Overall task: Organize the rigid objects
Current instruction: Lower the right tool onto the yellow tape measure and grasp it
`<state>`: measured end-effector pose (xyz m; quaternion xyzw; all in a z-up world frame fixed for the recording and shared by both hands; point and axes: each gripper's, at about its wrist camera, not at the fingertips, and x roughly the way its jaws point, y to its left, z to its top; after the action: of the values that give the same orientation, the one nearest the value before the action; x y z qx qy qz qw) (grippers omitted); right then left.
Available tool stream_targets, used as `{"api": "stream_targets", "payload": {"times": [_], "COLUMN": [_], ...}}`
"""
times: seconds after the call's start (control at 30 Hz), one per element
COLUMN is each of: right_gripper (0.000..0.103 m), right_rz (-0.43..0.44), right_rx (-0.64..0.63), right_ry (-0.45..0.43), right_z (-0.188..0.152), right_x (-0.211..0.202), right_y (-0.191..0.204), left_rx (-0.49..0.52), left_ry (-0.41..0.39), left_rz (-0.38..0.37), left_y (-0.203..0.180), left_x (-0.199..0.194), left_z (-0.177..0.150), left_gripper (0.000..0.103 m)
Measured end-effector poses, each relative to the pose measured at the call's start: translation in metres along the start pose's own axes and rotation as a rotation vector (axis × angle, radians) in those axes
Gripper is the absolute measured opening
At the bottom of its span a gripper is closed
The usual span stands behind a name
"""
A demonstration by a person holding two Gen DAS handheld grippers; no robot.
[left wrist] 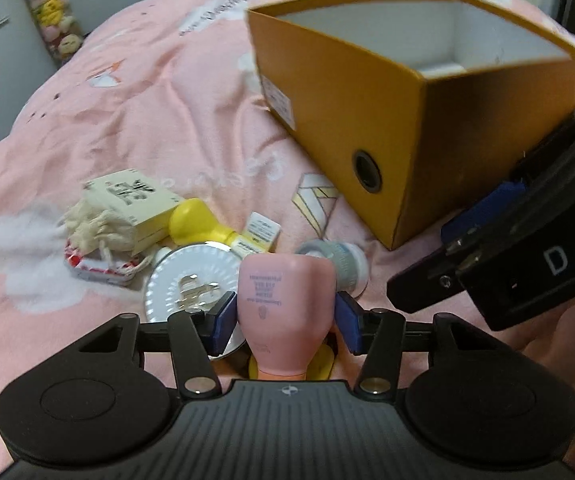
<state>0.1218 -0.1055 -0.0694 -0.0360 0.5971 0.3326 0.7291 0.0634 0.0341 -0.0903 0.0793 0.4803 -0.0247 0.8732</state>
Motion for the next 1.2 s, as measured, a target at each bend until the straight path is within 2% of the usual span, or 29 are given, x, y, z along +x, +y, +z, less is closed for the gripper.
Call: {"api": "stream_targets", "payload": {"times": [0.33, 0.4, 0.53, 0.87, 1.0, 1.2], "right_gripper": [0.052, 0.045, 0.042, 0.043, 0.043, 0.054], "right_rz": [0.072, 0.082, 0.105, 0.019, -0.007, -0.023], "right_rx": [-0.109, -0.152, -0.229, -0.466, -0.510, -0.535], "right_ry": [-0.019, -0.003, 0.055, 0.183, 0.208, 0.235], "right_z": [0.003, 0.003, 0.003, 0.015, 0.016, 0.019], "right_x": [-0.006, -0.004, 0.008, 0.052, 0.073, 0.100], "right_y": [0.020, 0.027, 0.042, 0.077, 0.087, 0.095], "left_rx": [-0.268, -0.323, -0.387, -0.474, -0.492, -0.500], "left_ry": [-0.014, -0.018, -0.026, -0.029, -0.025, -0.022], "left_rz": [-0.043, -0.049, -0.061, -0.092, -0.100, -0.106], "left_y": [0.046, 0.057, 0.073, 0.093, 0.098, 0.101], "left_x": [-0.046, -0.052, -0.059, -0.055, -0.050, -0.047], "left_z": [-0.013, -0.016, -0.022, -0.034, -0.037, -0.038], "left_gripper": [0.060, 0.060, 0.060, 0.060, 0.060, 0.060]}}
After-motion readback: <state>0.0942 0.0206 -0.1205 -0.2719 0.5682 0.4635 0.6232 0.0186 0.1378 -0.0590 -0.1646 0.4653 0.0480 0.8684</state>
